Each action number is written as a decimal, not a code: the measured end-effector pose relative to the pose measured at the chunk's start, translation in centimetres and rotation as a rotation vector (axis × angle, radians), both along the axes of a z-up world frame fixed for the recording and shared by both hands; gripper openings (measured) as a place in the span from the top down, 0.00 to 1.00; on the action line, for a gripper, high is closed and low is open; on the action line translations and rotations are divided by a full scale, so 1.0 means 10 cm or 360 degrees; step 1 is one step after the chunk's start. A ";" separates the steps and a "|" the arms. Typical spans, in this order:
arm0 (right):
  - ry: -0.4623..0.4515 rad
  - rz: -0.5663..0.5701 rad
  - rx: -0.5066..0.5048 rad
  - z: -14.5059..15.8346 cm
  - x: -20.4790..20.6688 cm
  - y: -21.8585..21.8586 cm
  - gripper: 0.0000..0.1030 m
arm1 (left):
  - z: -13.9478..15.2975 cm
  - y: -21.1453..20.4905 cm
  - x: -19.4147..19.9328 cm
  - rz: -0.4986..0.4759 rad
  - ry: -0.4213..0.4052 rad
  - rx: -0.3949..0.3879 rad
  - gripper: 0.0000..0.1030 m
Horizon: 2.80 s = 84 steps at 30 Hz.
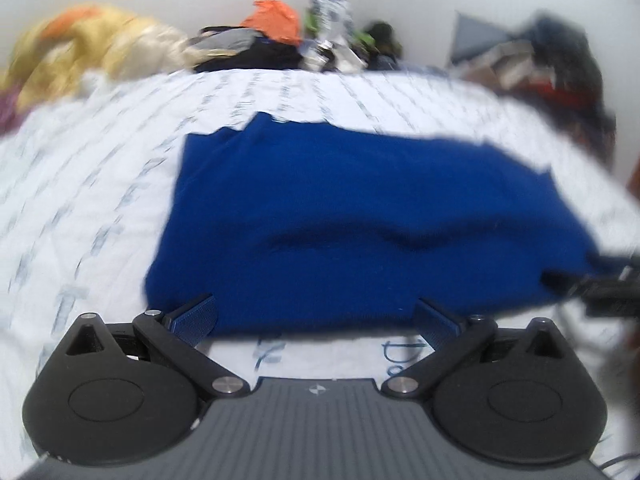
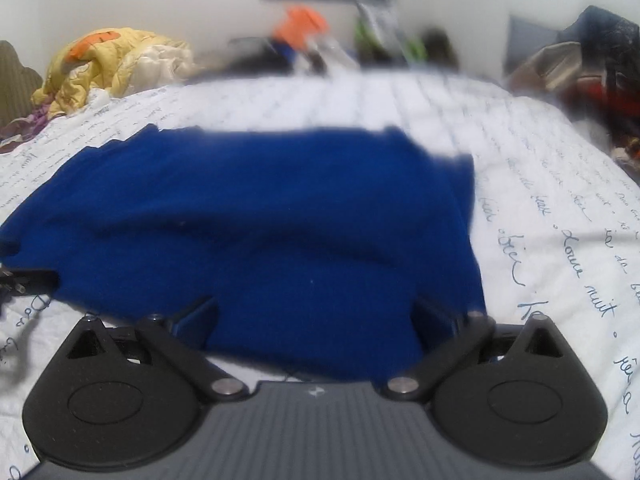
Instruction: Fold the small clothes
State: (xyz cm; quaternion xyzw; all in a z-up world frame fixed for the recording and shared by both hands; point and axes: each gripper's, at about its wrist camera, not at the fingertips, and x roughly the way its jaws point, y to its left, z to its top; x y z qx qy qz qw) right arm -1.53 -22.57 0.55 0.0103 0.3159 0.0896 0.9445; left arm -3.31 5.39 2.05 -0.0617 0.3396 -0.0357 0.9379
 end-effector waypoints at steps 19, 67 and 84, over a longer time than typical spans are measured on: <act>-0.0012 0.0007 0.0040 0.01 0.00 -0.03 0.00 | 0.02 0.60 0.13 0.0743 -0.0031 -0.0853 0.26; 0.0335 -0.0155 0.1054 0.11 1.65 -1.78 0.14 | 0.29 -0.97 1.03 -0.0595 -0.0168 -0.0129 0.07; 0.0274 0.0152 0.1021 0.45 1.70 -0.89 0.85 | 0.57 -0.23 1.88 -0.0297 -0.0021 -0.0352 0.82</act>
